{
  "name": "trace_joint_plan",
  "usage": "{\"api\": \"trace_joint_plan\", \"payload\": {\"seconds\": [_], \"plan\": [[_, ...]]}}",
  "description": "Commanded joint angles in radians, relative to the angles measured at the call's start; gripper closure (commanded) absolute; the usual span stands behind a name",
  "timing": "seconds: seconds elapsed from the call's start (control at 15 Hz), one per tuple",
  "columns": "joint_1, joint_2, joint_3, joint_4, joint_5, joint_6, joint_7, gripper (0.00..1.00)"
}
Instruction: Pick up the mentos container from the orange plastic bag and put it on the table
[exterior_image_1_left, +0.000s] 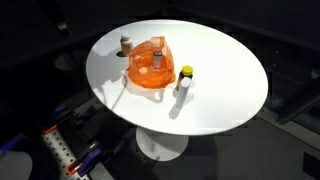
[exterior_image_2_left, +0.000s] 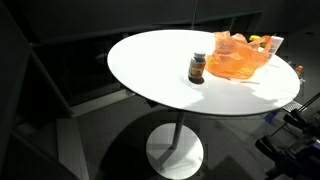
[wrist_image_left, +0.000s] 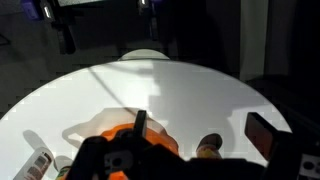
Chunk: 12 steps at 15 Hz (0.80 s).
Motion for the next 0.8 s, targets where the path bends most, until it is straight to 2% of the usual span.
{"api": "trace_joint_plan", "payload": {"seconds": [0.0, 0.47, 0.73], "plan": [[-0.003, 0.000, 0.002, 0.002, 0.001, -0.003, -0.002, 0.00], [-0.062, 0.058, -0.012, 0.095, -0.091, -0.038, -0.023, 0.00], [-0.094, 0.114, -0.047, 0.155, -0.165, -0.021, -0.092, 0.00]]}}
